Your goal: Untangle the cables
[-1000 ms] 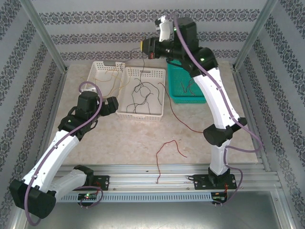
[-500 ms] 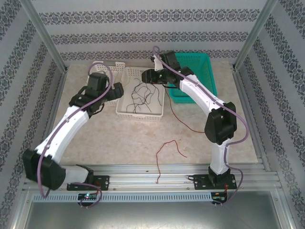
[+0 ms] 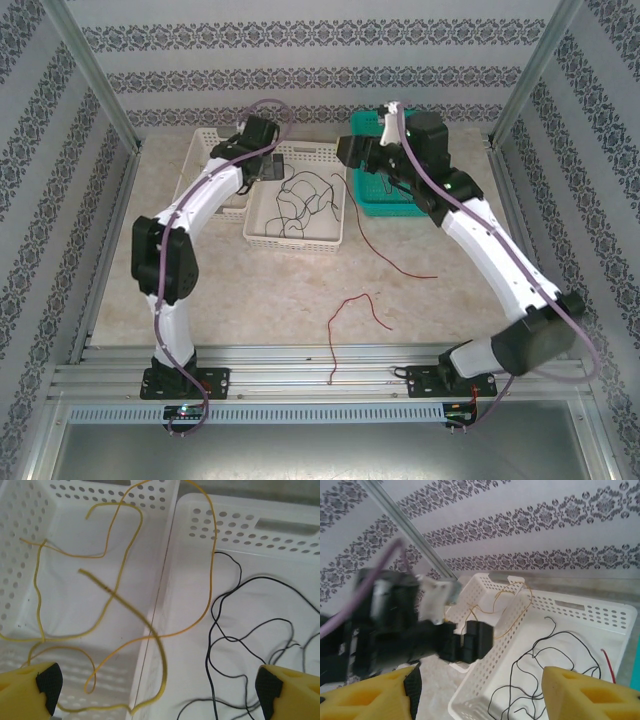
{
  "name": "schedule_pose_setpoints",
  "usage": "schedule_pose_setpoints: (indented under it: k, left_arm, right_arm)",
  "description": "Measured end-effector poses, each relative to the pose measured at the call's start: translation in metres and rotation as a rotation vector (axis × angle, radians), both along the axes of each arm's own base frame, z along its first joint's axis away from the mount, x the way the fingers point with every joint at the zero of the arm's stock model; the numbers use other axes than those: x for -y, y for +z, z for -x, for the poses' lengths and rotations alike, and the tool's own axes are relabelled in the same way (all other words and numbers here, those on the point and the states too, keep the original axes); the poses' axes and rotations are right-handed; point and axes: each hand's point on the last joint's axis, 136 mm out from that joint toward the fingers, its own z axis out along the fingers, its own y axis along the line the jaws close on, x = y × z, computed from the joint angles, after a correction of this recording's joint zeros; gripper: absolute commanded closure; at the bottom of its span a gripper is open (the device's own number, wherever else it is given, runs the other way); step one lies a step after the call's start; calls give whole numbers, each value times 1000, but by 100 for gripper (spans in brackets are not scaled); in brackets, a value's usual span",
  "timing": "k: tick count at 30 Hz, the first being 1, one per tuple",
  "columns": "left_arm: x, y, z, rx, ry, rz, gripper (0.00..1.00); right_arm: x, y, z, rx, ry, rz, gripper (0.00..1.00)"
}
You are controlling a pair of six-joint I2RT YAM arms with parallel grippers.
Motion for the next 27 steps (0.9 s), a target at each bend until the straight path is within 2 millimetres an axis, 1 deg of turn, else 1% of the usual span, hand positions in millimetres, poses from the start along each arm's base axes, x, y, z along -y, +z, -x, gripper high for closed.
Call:
schedule_pose_setpoints:
  k: [3,7,9,12,15,17,19,20,21,24,25,26,27]
  left_arm:
    - [4,-14,-14,-28,-11,-65,1]
    - [2,-38,-25,-81,-15,-132,3]
    - [0,-48,-29,-102,-15,-163,6]
    - [-1,-58,-36,-118,-16,-202,11]
    - [-1,-62,-47,-115,-18,-225,16]
    - [0,-65,-52,-113,-18,-231,23]
    - [1,-67,-54,-116,-23,-234,29]
    - [2,-67,-55,-115,-24,-235,32]
    - [2,-68,-56,-116,-24,-234,38]
    - [1,-69,-56,-121,-25,-236,51]
    - [1,-70,-56,-123,-25,-235,53]
    - [1,-70,-56,-127,-27,-236,56]
    - [1,-71,-55,-129,-27,-233,61]
  right_arm:
    - [11,-1,23,19,-3,11,35]
    - [25,2,51,54,-12,12,35]
    - [32,7,65,77,-17,7,35]
    - [36,11,84,105,-7,-3,35]
    - [35,-2,105,97,16,0,35]
    - [35,-25,116,57,26,10,35]
    - [33,-65,125,-23,33,28,35]
    - [33,-88,129,-74,33,45,35]
    - [33,-114,132,-131,28,65,35]
    - [41,-204,141,-334,-16,162,35]
    - [46,-228,145,-393,-36,194,35]
    - [51,-246,148,-437,-56,226,35]
    - [56,-260,148,-469,-76,256,34]
